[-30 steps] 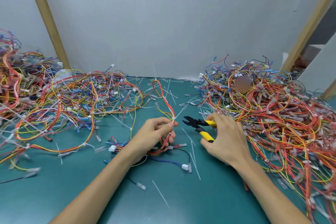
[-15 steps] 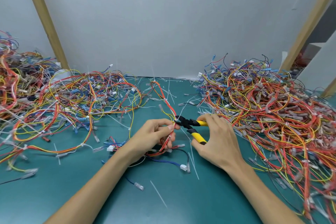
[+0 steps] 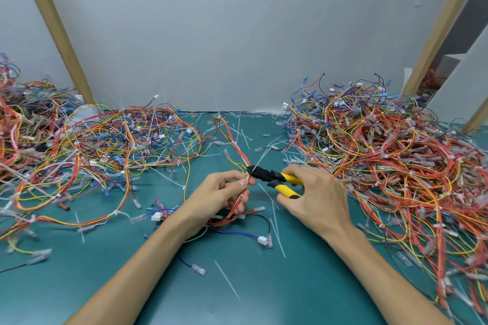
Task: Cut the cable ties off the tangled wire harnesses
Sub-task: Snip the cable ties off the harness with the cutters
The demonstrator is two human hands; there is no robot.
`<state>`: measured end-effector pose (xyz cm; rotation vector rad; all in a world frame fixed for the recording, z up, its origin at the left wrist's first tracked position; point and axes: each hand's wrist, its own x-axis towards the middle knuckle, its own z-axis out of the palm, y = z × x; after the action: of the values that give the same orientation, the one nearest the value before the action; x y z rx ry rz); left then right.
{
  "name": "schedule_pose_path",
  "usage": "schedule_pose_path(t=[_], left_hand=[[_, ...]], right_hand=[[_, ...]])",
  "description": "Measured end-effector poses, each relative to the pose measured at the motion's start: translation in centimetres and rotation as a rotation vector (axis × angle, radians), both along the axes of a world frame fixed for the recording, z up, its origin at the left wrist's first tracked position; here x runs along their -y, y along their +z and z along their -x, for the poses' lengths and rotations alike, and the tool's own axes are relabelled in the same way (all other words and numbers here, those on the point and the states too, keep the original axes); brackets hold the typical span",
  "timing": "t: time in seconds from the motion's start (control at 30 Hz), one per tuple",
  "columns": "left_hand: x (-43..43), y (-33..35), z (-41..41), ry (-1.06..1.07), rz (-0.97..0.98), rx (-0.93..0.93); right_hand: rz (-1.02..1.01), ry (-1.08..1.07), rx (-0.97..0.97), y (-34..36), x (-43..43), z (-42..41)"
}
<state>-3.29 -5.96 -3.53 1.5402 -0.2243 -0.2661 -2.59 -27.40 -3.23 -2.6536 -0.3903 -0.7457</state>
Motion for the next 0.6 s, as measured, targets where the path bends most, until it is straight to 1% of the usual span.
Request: schedule_pose_path(t=[0.2, 0.33, 0.6], left_hand=[[0.08, 0.08, 0.08, 0.016, 0.001, -0.002], [0.08, -0.03, 0.07, 0.025, -0.007, 0.013], [-0.02, -0.24, 0.00, 0.015, -0.062, 0.058]], right_hand=[[-0.029, 0.002, -0.014, -0.11, -0.05, 0.05], [-0.007, 0.016, -0.016, -0.54, -0.15, 0.12], [-0.043, 0.052, -0.020, -0.95, -0.60, 0.15]])
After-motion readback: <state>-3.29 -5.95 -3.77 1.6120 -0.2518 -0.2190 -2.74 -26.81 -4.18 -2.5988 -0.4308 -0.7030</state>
